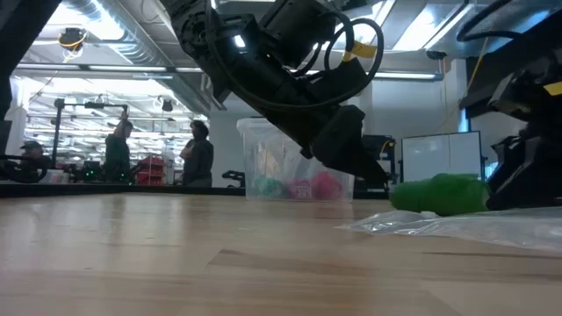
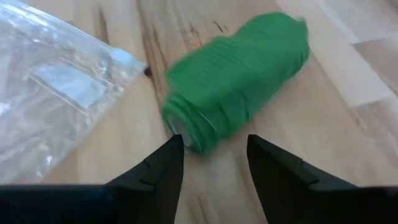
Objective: Roll bandage
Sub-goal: Roll the green bandage
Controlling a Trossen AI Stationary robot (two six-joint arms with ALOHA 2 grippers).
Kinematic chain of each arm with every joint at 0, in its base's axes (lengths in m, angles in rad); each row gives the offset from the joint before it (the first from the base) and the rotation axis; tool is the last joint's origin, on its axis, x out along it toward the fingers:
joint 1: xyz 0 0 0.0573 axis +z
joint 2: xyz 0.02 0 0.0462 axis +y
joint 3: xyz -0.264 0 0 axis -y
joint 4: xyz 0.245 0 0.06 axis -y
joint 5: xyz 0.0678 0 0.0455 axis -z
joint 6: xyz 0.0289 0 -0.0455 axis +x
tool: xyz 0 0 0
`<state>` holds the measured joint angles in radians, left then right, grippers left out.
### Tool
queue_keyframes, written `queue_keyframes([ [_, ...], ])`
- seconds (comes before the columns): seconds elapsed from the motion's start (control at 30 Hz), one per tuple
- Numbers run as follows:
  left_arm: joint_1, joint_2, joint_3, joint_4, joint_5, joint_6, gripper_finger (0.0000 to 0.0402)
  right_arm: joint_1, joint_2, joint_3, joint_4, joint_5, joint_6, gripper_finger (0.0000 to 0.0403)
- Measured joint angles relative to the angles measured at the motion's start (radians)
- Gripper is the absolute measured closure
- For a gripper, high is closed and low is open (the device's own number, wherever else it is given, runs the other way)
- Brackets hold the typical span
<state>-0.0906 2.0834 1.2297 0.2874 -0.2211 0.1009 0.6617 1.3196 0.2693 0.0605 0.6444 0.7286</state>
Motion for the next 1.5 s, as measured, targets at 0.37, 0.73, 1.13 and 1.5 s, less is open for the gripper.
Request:
queue_keyframes([
  [0.37,0.000,0.000,0.000,0.000,0.000,-0.001,0.0281,-0.001,0.080,0.000,0.081,0.176,-0.005,0.0227],
  [0.73,0.000,0.000,0.000,0.000,0.000,-0.022,0.0281,-0.003,0.144,0.001,0.236,0.255,-0.344,0.0227],
  [1.13,0.000,0.012,0.000,-0.024,0.001,0.024,0.0281,-0.090,0.302,0.050,0.370,0.240,-0.458,0.0251],
  [1.5,-0.002,0.041,0.000,-0.018,0.019,0.027,0.0281,-0.148,0.344,0.112,0.366,0.234,-0.526,0.0367],
])
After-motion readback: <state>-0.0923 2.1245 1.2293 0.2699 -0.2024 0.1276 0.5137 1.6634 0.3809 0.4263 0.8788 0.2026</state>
